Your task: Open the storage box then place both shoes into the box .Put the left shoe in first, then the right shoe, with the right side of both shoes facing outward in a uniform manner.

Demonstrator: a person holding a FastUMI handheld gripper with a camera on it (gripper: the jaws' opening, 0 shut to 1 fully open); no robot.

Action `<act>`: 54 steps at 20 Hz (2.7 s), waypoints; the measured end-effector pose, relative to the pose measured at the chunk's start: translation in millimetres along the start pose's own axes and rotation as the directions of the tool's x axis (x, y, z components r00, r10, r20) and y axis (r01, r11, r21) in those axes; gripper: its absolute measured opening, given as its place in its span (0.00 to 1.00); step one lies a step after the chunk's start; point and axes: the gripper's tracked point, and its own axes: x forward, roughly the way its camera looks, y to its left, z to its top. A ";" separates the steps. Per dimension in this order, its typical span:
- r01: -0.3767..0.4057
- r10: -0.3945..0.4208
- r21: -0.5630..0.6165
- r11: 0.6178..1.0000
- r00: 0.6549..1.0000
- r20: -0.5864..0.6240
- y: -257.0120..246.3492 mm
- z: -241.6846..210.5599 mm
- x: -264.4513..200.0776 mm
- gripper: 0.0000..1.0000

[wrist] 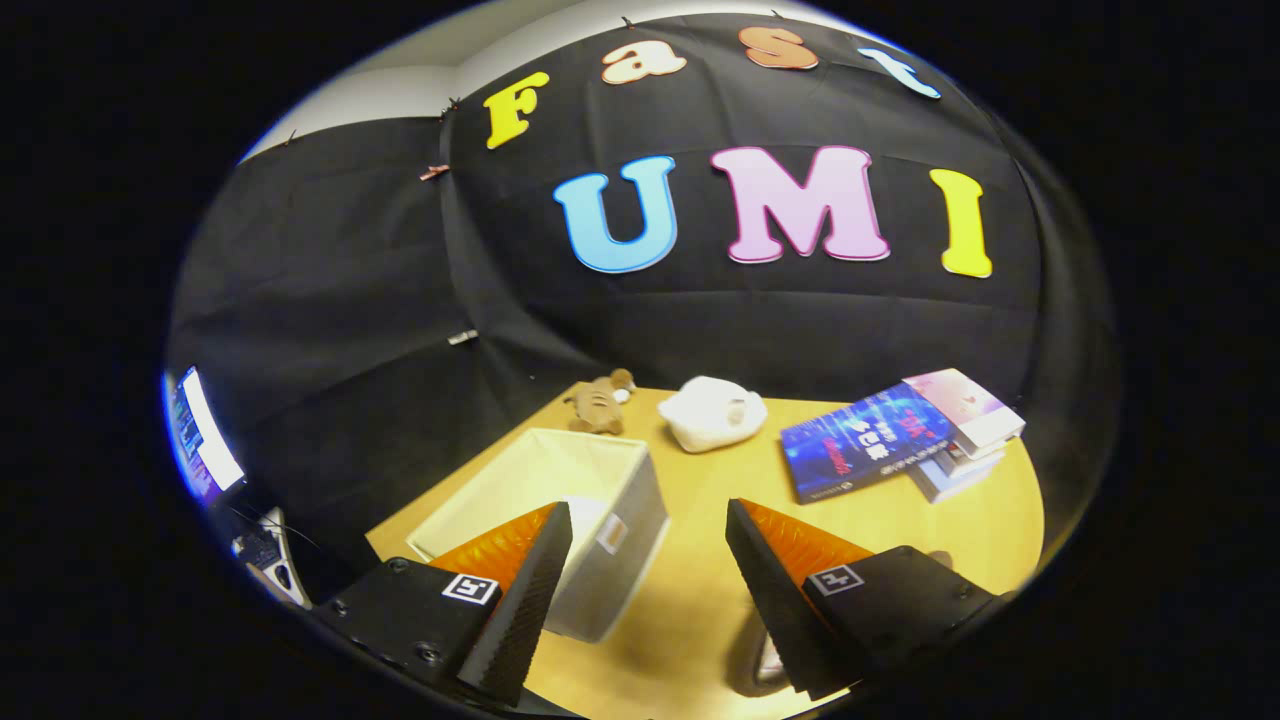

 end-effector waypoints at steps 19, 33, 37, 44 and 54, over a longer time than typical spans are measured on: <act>0.357 -0.350 -0.052 0.933 0.864 -0.362 -161.2 -184.9 59.1 0.77; 0.424 -0.374 0.075 0.902 0.858 -0.352 -155.0 -155.0 54.6 0.05; 0.388 -0.348 0.096 0.917 0.893 -0.286 -124.6 -104.2 40.1 0.05; 0.278 -0.245 0.152 0.948 0.947 -0.208 -28.1 -8.3 40.3 0.05; 0.187 -0.144 0.181 0.965 0.963 -0.229 106.6 14.4 123.7 0.05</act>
